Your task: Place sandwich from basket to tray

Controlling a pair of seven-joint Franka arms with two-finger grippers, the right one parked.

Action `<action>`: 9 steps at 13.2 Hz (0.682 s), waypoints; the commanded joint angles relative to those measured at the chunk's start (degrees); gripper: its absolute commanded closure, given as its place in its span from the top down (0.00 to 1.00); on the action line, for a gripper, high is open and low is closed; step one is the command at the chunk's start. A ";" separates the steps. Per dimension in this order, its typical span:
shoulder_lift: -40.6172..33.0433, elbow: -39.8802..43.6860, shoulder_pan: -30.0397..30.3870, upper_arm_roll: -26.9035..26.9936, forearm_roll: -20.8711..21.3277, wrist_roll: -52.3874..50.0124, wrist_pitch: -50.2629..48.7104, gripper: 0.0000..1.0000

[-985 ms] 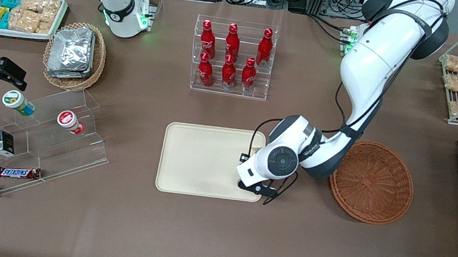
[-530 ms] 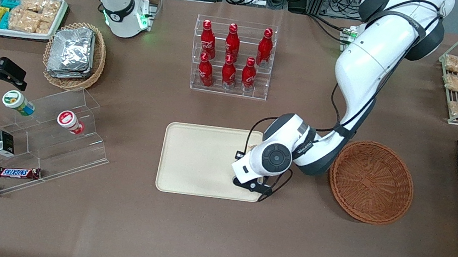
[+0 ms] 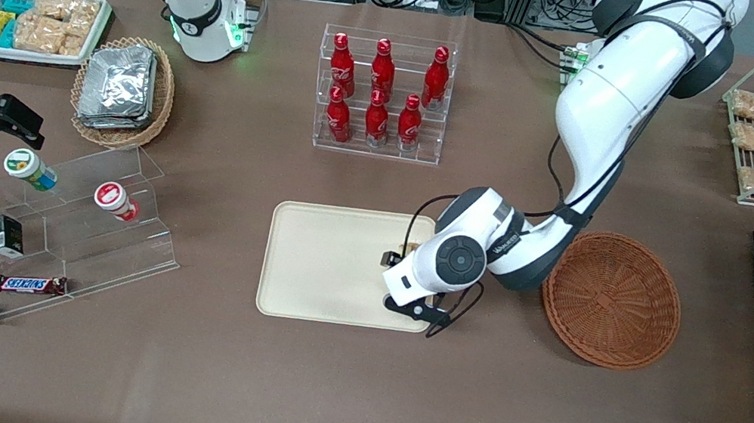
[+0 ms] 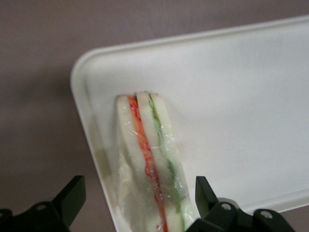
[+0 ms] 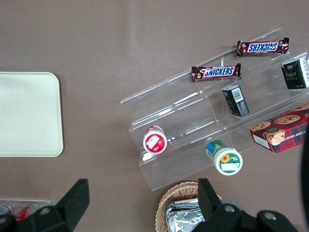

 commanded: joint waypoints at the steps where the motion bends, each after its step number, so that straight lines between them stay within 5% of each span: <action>1: -7.35 -0.73 3.87 0.01 0.78 -0.48 -8.02 1.00; 9: -28.36 -0.73 21.10 0.10 1.05 9.18 -35.54 1.00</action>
